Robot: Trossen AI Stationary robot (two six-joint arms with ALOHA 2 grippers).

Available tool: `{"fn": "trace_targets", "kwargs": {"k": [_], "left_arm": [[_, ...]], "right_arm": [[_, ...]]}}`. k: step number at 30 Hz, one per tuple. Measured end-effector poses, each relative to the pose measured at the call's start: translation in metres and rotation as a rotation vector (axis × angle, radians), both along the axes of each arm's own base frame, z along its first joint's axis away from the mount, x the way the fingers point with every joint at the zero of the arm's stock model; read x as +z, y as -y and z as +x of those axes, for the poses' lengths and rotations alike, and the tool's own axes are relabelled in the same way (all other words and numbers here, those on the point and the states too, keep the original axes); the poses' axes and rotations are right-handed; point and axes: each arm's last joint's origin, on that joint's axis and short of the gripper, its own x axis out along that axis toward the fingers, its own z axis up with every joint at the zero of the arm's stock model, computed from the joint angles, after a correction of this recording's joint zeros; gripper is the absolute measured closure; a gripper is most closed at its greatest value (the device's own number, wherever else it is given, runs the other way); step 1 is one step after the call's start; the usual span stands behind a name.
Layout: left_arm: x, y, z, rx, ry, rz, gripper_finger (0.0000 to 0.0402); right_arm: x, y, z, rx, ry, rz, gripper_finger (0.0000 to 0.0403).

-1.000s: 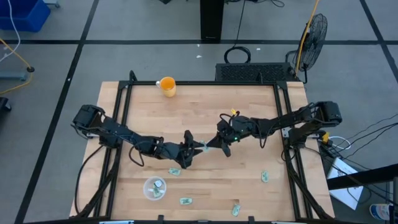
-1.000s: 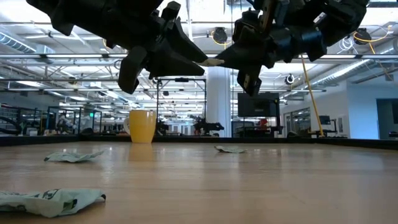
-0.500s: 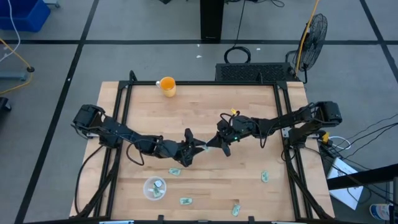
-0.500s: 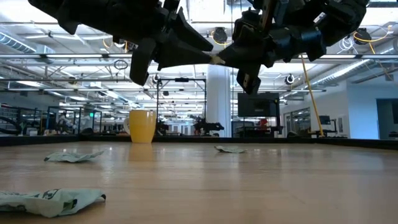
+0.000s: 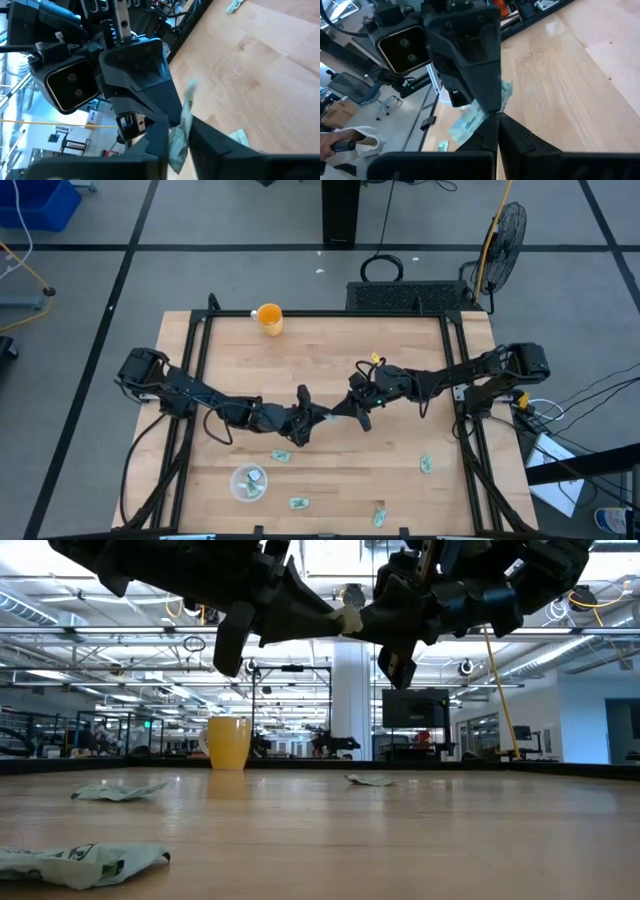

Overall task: Pick and place Stevia / Truvia into bins
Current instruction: Put the stevia packet into the transparent container

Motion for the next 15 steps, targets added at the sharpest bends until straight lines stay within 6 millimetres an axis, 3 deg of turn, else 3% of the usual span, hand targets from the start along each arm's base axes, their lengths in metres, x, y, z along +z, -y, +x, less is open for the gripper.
{"fn": "trace_targets", "kwargs": {"k": [4, 9, 15], "left_arm": [[-0.0001, 0.0001, -0.0001, 0.004, 0.002, -0.016, 0.0389], [-0.0002, 0.0001, -0.0001, 0.004, 0.002, -0.017, 0.0384], [-0.0001, 0.002, -0.0006, -0.001, 0.003, -0.016, 0.0394]], "right_arm": [[-0.0008, 0.0001, -0.0002, -0.002, -0.007, -0.006, 0.0403], [-0.0008, 0.0, -0.0002, 0.01, 0.005, -0.047, 0.0392], [-0.0013, 0.0002, -0.0003, 0.013, 0.008, -0.069, 0.0335]]}}
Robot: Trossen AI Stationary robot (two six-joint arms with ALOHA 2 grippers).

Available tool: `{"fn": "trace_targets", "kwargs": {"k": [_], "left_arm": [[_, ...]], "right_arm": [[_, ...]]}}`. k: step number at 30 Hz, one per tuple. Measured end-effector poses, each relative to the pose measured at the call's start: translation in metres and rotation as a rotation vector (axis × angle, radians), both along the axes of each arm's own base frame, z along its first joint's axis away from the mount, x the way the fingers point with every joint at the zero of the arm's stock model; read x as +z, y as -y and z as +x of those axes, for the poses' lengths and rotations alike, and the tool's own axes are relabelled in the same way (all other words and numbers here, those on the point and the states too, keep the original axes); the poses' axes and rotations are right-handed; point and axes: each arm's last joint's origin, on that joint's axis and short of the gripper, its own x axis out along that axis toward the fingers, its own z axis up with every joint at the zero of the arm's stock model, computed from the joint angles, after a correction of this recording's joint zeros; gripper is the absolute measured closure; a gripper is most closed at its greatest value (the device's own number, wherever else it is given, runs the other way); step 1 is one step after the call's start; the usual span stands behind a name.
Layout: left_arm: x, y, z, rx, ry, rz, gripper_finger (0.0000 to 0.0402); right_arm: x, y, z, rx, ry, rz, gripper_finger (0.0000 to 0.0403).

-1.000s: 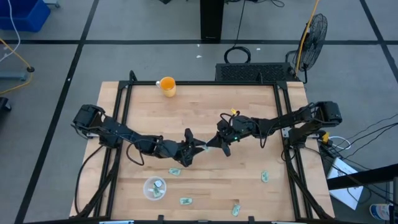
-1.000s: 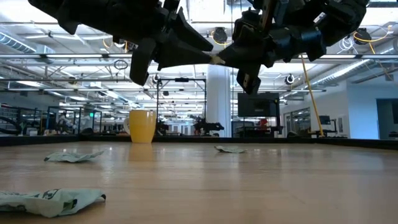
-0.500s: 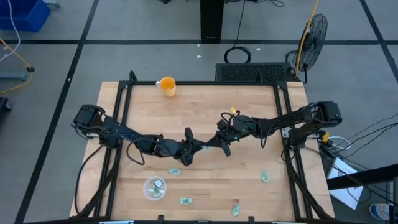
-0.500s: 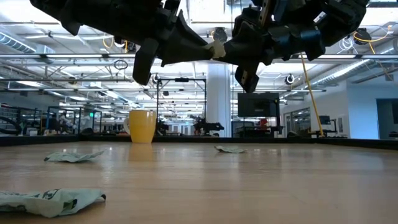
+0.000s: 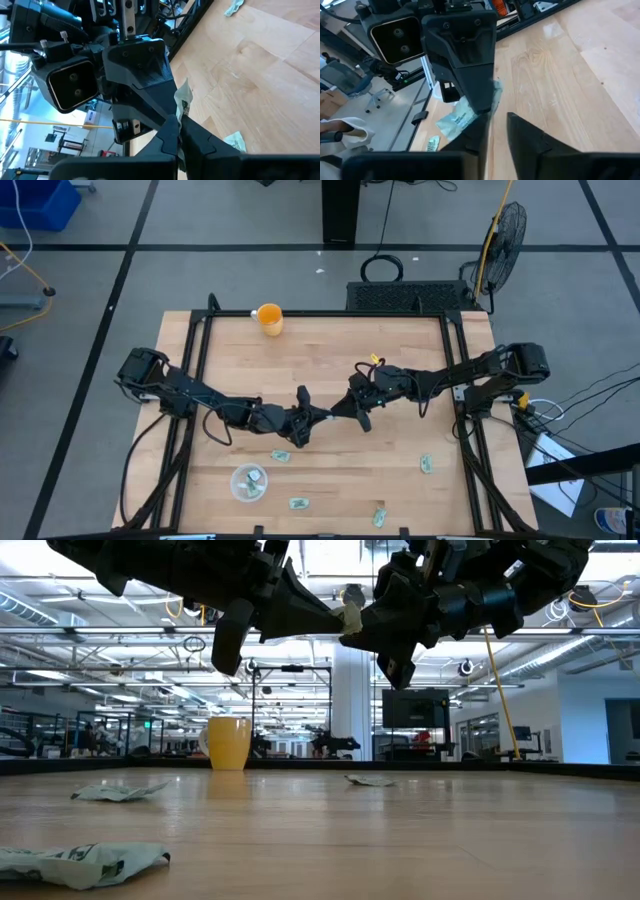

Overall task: Pick and place Stevia / Truvia into bins
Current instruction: Put the stevia packet into the transparent container

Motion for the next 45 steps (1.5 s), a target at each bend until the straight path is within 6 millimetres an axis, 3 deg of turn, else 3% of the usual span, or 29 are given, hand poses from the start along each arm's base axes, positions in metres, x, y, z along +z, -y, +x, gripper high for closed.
{"fn": "trace_targets", "kwargs": {"k": [5, 11, 17, 25, 29, 33, 41, 45], "left_arm": [[0.001, 0.008, -0.003, 0.042, 0.005, 0.052, 0.0385], [0.003, 0.029, -0.016, 0.172, -0.005, 0.146, 0.039], [-0.001, 0.067, -0.051, 0.287, -0.055, 0.158, 0.0392], [0.006, 0.108, -0.109, 0.19, -0.09, -0.362, 0.0388], [0.01, 0.112, -0.132, 0.116, -0.315, -0.703, 0.0394], [0.012, 0.109, -0.145, 0.185, -0.512, -0.96, 0.0388], [-0.005, 0.106, -0.158, 0.447, -0.816, -1.148, 0.0382], [-0.013, 0.104, -0.157, 0.541, -0.827, -1.15, 0.0364]], "right_arm": [[0.002, 0.0, 0.001, -0.003, 0.026, 0.0, 0.0287], [0.01, 0.0, -0.001, 0.001, 0.07, 0.001, 0.0263], [0.018, 0.0, -0.006, 0.004, 0.07, -0.006, 0.0265], [0.012, 0.0, -0.008, 0.005, -0.003, -0.011, 0.0264], [0.009, 0.0, -0.009, 0.011, -0.022, -0.029, 0.0265], [0.009, 0.0, -0.009, 0.011, -0.02, -0.033, 0.0264], [0.009, 0.0, -0.009, 0.019, -0.02, -0.059, 0.0267], [0.008, 0.0, -0.009, 0.025, -0.023, -0.077, 0.0265]]}}
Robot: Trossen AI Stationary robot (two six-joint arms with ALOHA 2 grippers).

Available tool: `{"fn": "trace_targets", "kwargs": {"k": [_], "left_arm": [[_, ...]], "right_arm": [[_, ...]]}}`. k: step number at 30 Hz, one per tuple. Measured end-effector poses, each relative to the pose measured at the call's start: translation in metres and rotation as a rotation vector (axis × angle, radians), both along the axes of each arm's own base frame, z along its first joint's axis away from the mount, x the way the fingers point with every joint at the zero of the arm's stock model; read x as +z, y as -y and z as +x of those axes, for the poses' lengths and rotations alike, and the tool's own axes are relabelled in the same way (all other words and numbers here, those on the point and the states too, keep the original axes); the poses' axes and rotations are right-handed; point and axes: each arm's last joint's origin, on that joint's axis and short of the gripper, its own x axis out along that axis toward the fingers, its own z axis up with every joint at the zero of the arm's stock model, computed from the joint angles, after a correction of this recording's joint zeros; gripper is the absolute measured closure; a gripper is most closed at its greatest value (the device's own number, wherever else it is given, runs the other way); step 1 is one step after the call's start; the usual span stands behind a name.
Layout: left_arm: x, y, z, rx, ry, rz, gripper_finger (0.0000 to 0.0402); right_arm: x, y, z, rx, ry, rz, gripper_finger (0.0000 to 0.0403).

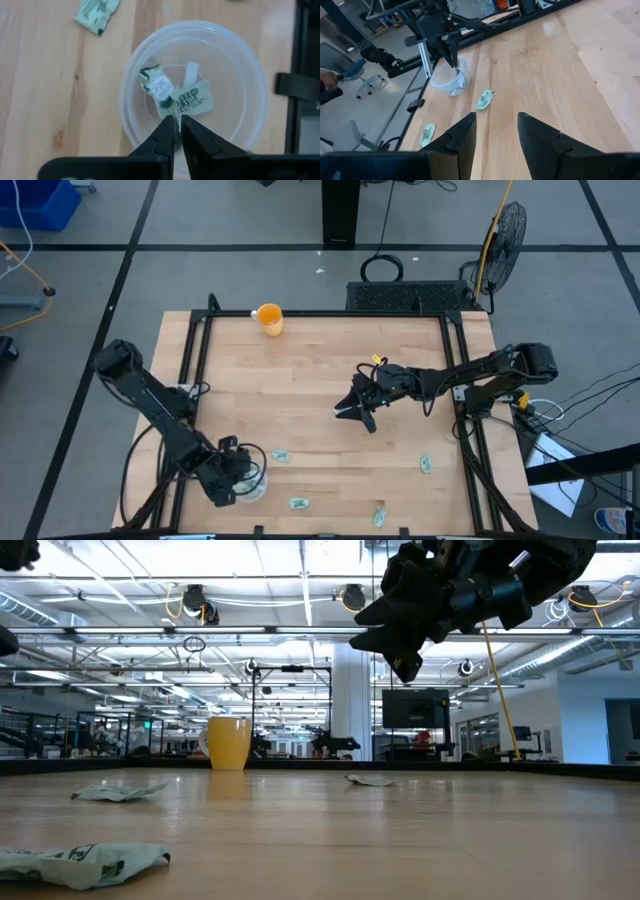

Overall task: Pick and place Stevia / Truvia into bins
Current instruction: Put the stevia packet into the transparent container

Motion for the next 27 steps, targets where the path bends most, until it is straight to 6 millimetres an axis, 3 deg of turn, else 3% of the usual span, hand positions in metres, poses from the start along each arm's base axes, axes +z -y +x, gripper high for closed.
{"fn": "trace_targets", "kwargs": {"k": [14, 20, 27], "left_arm": [[0.001, -0.014, 0.014, 0.015, -0.061, -0.064, 0.0324], [0.016, -0.029, 0.02, 0.0, -0.063, -0.162, 0.0336], [0.04, -0.054, 0.025, 0.011, 0.064, -0.188, 0.0351]], "right_arm": [[-0.001, 0.0, 0.0, 0.0, -0.011, -0.001, 0.0265], [0.006, 0.0, -0.002, 0.038, 0.051, -0.111, 0.0267], [0.008, 0.0, -0.006, 0.056, 0.048, -0.161, 0.0266]]}}
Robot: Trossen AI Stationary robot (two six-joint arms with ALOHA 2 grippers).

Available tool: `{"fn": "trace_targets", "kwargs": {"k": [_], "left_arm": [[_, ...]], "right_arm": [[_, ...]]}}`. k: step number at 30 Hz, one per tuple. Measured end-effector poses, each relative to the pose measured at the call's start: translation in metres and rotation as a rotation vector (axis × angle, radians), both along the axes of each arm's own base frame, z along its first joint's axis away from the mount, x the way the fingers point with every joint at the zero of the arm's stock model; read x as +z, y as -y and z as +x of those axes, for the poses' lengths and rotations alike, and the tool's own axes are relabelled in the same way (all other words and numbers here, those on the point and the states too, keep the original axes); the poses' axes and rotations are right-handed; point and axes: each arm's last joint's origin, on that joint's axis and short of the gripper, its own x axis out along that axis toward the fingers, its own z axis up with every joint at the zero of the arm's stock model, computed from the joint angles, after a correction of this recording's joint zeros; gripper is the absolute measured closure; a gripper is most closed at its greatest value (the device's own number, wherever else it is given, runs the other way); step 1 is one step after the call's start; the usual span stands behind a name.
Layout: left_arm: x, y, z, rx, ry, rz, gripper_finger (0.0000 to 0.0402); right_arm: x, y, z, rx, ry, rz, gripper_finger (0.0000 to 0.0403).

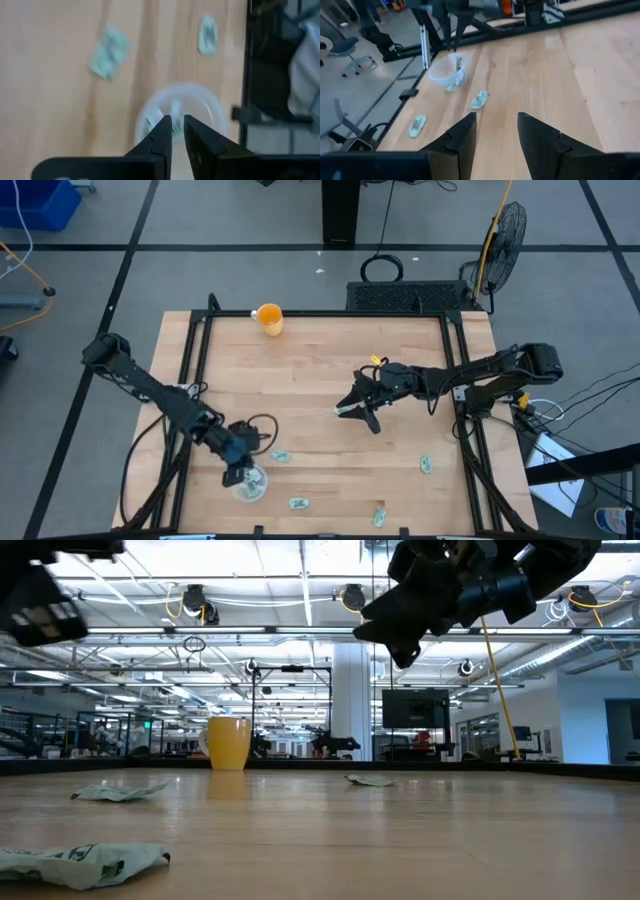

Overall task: Pick and place Stevia / Truvia into bins
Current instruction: Put the stevia packet into the transparent container

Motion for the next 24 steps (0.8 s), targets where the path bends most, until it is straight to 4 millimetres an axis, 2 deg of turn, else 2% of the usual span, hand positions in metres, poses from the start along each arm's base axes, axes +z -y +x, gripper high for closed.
{"fn": "trace_targets", "kwargs": {"k": [5, 11, 18, 22, 24], "left_arm": [[0.012, -0.023, 0.006, 0.097, 0.171, 0.173, 0.0359], [0.018, -0.046, 0.026, 0.224, 0.344, 0.415, 0.0359], [0.015, -0.06, 0.056, 0.147, 0.463, 0.469, 0.0355], [0.007, -0.067, 0.07, 0.134, 0.487, 0.503, 0.0355], [0.001, -0.071, 0.075, 0.137, 0.47, 0.521, 0.0355]], "right_arm": [[-0.012, 0.0, -0.005, 0.0, -0.135, 0.0, 0.0266], [-0.02, -0.001, -0.01, -0.019, -0.249, 0.046, 0.0268], [-0.023, -0.004, -0.018, -0.016, -0.405, 0.256, 0.0281], [-0.022, -0.016, -0.033, 0.027, -0.533, 0.299, 0.0288], [-0.019, -0.023, -0.043, -0.01, -0.603, 0.308, 0.0291]]}}
